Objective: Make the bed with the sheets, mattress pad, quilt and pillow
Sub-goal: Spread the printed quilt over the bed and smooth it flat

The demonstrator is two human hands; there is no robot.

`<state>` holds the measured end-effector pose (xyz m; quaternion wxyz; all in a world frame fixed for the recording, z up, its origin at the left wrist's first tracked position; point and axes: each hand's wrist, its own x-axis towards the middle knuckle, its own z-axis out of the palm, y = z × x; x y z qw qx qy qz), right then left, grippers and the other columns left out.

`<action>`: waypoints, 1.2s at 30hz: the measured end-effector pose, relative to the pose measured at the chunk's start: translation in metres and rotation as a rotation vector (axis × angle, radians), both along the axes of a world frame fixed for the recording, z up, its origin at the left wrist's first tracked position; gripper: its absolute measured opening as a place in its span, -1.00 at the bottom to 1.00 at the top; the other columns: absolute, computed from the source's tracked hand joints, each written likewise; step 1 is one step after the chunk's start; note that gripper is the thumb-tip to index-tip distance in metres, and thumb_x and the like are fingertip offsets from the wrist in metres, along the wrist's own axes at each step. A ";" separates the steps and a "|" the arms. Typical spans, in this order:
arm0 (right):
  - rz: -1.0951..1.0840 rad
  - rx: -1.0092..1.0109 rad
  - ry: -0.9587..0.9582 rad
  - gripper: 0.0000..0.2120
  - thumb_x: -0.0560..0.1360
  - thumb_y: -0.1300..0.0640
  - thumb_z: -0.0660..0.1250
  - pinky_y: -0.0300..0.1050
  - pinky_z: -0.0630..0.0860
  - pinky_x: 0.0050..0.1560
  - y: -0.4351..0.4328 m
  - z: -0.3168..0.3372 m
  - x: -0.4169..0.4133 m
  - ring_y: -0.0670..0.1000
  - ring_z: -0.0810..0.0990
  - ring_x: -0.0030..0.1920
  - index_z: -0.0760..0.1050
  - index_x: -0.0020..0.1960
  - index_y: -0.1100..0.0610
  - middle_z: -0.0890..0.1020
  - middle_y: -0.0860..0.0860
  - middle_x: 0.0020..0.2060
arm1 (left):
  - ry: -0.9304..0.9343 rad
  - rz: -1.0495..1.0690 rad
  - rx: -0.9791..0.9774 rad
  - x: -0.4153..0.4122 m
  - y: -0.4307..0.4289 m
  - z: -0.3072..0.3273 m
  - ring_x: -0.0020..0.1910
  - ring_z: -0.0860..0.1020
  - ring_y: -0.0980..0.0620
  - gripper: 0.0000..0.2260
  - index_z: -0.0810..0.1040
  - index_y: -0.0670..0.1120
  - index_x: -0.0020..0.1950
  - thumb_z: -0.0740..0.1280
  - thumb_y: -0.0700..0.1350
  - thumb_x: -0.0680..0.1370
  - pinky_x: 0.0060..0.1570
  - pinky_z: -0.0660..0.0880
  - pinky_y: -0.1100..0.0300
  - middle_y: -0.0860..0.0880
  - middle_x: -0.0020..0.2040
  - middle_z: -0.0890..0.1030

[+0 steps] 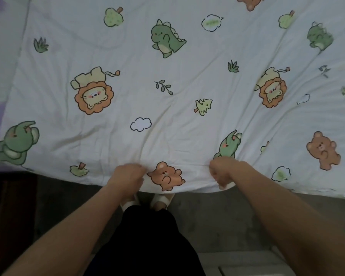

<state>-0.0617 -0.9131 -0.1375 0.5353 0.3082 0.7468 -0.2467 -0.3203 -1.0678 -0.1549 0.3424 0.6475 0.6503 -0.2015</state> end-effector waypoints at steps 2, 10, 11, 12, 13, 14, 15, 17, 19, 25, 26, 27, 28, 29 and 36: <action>0.025 -0.018 -0.048 -0.75 0.25 0.16 0.56 -0.15 0.48 -0.12 -0.001 -0.002 0.006 0.07 0.54 -0.14 0.47 -0.28 0.12 0.50 0.03 -0.21 | -0.018 0.047 0.140 -0.004 0.013 0.008 0.10 0.50 -0.08 -0.81 0.47 -0.05 0.10 0.16 -0.04 0.56 -0.13 0.41 0.11 -0.03 0.07 0.51; -0.039 0.047 -0.020 -0.69 0.28 0.18 0.51 -0.11 0.49 -0.12 -0.005 0.001 0.014 0.08 0.54 -0.15 0.35 -0.34 0.07 0.51 0.05 -0.18 | 0.028 0.019 0.355 -0.017 0.047 0.011 0.44 0.19 -0.17 -0.30 0.21 -0.03 0.47 0.45 0.00 0.42 0.29 0.35 -0.06 -0.12 0.48 0.18; -0.074 0.029 -0.007 -0.71 0.29 0.16 0.50 -0.12 0.48 -0.14 -0.005 0.000 0.015 0.08 0.53 -0.14 0.35 -0.33 0.05 0.51 0.03 -0.19 | 0.039 0.011 0.314 -0.016 0.048 0.009 0.50 0.08 -0.15 -0.26 0.09 0.00 0.51 0.42 0.03 0.45 0.39 0.25 -0.06 -0.10 0.52 0.07; -0.107 0.010 0.008 -0.72 0.31 0.12 0.50 -0.13 0.45 -0.15 -0.003 -0.001 0.015 0.07 0.53 -0.15 0.36 -0.33 0.04 0.51 0.02 -0.19 | 0.056 -0.004 0.275 -0.015 0.049 0.007 0.52 0.00 -0.15 -0.24 0.02 0.02 0.53 0.39 0.04 0.47 0.44 0.17 -0.06 -0.08 0.54 0.00; -0.143 0.004 0.029 -0.72 0.32 0.07 0.50 -0.14 0.44 -0.17 -0.001 -0.001 0.015 0.06 0.53 -0.15 0.37 -0.34 0.04 0.52 0.01 -0.21 | 0.071 -0.016 0.248 -0.014 0.050 0.007 0.53 -0.05 -0.15 -0.23 -0.03 0.02 0.53 0.37 0.05 0.48 0.46 0.13 -0.07 -0.08 0.55 -0.05; -0.166 0.009 0.059 -0.71 0.33 0.03 0.49 -0.14 0.42 -0.19 0.001 -0.001 0.014 0.06 0.52 -0.17 0.37 -0.35 0.04 0.52 0.00 -0.23 | 0.079 -0.019 0.237 -0.012 0.050 0.006 0.53 -0.08 -0.15 -0.22 -0.06 0.02 0.54 0.36 0.05 0.49 0.47 0.10 -0.08 -0.08 0.56 -0.09; -0.186 0.024 0.097 -0.69 0.35 0.00 0.48 -0.14 0.41 -0.21 0.003 -0.001 0.016 0.05 0.51 -0.18 0.37 -0.37 0.04 0.51 -0.02 -0.26 | 0.084 -0.020 0.231 -0.010 0.050 0.006 0.53 -0.12 -0.16 -0.21 -0.10 0.03 0.54 0.36 0.03 0.50 0.47 0.09 -0.08 -0.07 0.56 -0.13; -0.197 0.058 0.157 -0.68 0.38 -0.01 0.43 -0.15 0.37 -0.24 0.005 -0.002 0.015 0.05 0.49 -0.19 0.34 -0.39 0.04 0.48 -0.03 -0.30 | 0.108 -0.032 0.217 -0.009 0.049 0.004 0.53 -0.19 -0.18 -0.21 -0.16 0.06 0.54 0.33 -0.02 0.52 0.47 0.07 -0.09 -0.06 0.55 -0.21; -0.208 0.068 0.184 -0.70 0.39 0.02 0.40 -0.15 0.36 -0.25 0.003 -0.002 0.018 0.06 0.48 -0.18 0.32 -0.38 0.03 0.49 -0.02 -0.25 | 0.142 -0.059 0.189 -0.005 0.050 0.004 0.52 -0.20 -0.22 -0.25 -0.16 0.07 0.54 0.29 -0.07 0.53 0.46 0.09 -0.08 -0.07 0.55 -0.22; -0.303 0.103 0.270 -0.74 0.47 0.11 0.29 -0.16 0.33 -0.28 0.000 0.020 0.024 0.04 0.43 -0.14 0.28 -0.33 -0.01 0.48 0.00 -0.19 | 0.146 -0.136 0.096 0.000 0.070 0.030 0.51 0.04 -0.15 -0.42 0.06 0.00 0.52 0.26 -0.08 0.57 0.26 0.41 0.00 -0.06 0.54 0.01; -0.326 0.118 0.278 -0.78 0.49 0.12 0.26 -0.14 0.35 -0.24 0.002 0.028 0.024 0.04 0.43 -0.14 0.31 -0.30 0.02 0.49 0.02 -0.16 | 0.116 -0.145 0.082 0.002 0.075 0.038 0.49 0.12 -0.09 -0.48 0.14 -0.01 0.50 0.24 -0.07 0.58 0.25 0.41 0.02 -0.04 0.52 0.11; -0.347 0.137 0.283 -0.82 0.50 0.13 0.24 -0.12 0.36 -0.21 0.004 0.036 0.025 0.05 0.44 -0.13 0.33 -0.27 0.05 0.49 0.03 -0.14 | 0.082 -0.149 0.071 0.004 0.078 0.044 0.45 0.21 -0.05 -0.53 0.21 -0.01 0.48 0.23 -0.08 0.58 0.24 0.42 0.03 -0.03 0.48 0.21; -0.368 0.168 0.292 -0.85 0.51 0.13 0.23 -0.12 0.34 -0.23 0.007 0.050 0.029 0.06 0.44 -0.14 0.35 -0.23 0.07 0.48 0.02 -0.15 | 0.054 -0.170 0.079 0.008 0.082 0.056 0.41 0.27 -0.03 -0.56 0.26 -0.01 0.45 0.22 -0.08 0.58 0.23 0.42 0.04 -0.01 0.44 0.28; -0.387 0.195 0.302 -0.89 0.51 0.14 0.21 -0.13 0.31 -0.26 0.008 0.061 0.031 0.06 0.44 -0.14 0.37 -0.20 0.09 0.46 0.01 -0.17 | 0.033 -0.190 0.088 0.011 0.085 0.064 0.38 0.31 -0.02 -0.58 0.30 0.00 0.44 0.21 -0.08 0.58 0.22 0.42 0.04 0.00 0.42 0.32; -0.545 0.385 0.386 -0.87 0.54 0.12 0.22 -0.07 0.41 -0.15 0.007 0.165 0.049 0.07 0.49 -0.11 0.48 -0.11 0.16 0.50 -0.01 -0.19 | -0.046 -0.329 0.158 0.043 0.111 0.151 0.37 0.36 0.00 -0.61 0.29 0.07 0.45 0.15 -0.03 0.61 0.29 0.36 0.08 0.03 0.40 0.39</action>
